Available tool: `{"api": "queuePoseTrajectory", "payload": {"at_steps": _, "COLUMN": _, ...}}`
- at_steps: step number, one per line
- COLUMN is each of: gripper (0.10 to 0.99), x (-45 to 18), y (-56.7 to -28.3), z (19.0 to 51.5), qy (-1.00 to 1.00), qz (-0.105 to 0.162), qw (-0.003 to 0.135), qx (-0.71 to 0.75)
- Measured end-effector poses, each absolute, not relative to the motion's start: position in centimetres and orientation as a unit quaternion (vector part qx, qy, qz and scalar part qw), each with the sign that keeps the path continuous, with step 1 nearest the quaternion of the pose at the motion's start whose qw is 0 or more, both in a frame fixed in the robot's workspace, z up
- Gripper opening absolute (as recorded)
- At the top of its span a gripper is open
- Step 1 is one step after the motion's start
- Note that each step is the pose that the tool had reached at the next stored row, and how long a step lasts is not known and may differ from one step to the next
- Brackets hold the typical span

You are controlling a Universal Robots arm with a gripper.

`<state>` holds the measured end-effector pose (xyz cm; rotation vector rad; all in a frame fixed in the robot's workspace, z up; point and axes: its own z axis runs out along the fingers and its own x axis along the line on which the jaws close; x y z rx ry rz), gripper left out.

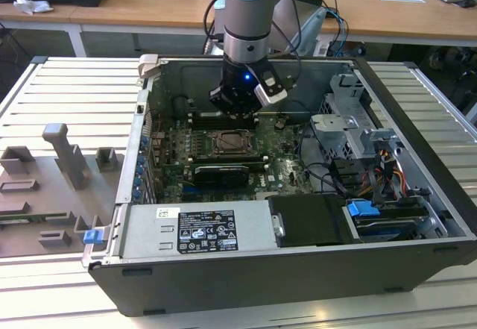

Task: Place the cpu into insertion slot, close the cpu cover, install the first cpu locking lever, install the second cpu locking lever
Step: 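Install the first cpu locking lever, then install the second cpu locking lever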

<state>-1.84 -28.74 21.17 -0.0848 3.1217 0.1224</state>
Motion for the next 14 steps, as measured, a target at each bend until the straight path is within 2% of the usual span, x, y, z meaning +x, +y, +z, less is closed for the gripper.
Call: {"api": "queuePoseTrajectory", "payload": {"at_steps": 14, "gripper": 0.106, "x": -1.84, "y": -29.16, "z": 21.17, "qy": 0.999, "qz": 0.039, "qw": 0.008, "qx": -0.027}}
